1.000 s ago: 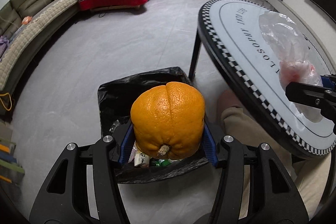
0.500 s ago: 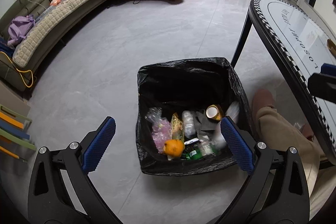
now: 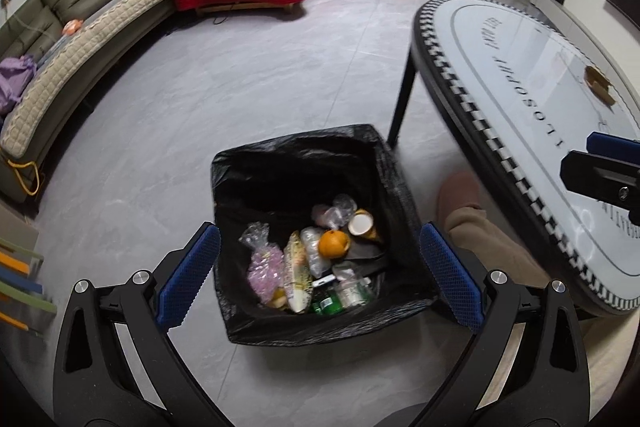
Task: Collect trash
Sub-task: 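Move both tools back over the table toward the torn cardboard piece, then close the right tool on the edge of the torn cardboard piece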
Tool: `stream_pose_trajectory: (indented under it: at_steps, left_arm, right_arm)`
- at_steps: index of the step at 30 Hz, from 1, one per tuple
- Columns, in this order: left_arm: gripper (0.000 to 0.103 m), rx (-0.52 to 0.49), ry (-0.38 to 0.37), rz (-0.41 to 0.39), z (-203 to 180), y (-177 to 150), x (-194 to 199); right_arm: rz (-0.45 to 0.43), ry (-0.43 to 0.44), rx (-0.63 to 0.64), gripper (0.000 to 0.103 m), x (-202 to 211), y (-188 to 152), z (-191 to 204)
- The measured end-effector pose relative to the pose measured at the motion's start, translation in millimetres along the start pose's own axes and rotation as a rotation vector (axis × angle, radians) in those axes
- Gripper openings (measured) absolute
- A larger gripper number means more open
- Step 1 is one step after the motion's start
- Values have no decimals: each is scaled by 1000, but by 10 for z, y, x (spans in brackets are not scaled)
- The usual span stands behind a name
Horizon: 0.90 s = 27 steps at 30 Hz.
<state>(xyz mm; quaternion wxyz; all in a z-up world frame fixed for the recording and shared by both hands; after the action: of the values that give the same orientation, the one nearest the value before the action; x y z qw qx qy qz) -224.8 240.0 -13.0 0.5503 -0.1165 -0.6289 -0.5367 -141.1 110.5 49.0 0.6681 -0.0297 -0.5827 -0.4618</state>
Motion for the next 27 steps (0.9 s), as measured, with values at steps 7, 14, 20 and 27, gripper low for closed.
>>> stream_pose_trajectory:
  at_steps: [7,14,20,27]
  left_arm:
    - [97,-57,-50,-34,-563,357,141]
    - [97,-159,-111,-63,-1353,706,287]
    - [97,-256,-163,-64,-2098,891,302]
    - [97,-345,-227,-66,-2835,1065,300]
  right_arm:
    - [-37,-40,-67,76,279,44,-549]
    - [-67,-99,-159,76,587,37,-1299]
    - [-81,-166,-220,76,846,33,-1996]
    - [-100,-311,-224,76,1034,114,-2859]
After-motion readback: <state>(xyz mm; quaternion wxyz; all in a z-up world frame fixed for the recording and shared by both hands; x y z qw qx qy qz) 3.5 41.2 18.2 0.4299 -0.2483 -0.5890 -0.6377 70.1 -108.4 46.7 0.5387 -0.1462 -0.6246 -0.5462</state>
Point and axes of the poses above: each gripper's, at about its wrist camera, not at the fingertips, and x roughly against the way its jaws point, z to its left, y to its top, the point moved 7 cm from there along -x, roughly the way its jaws point, and after that the axes turned 10 degrees about y, right-handed, at the moved point
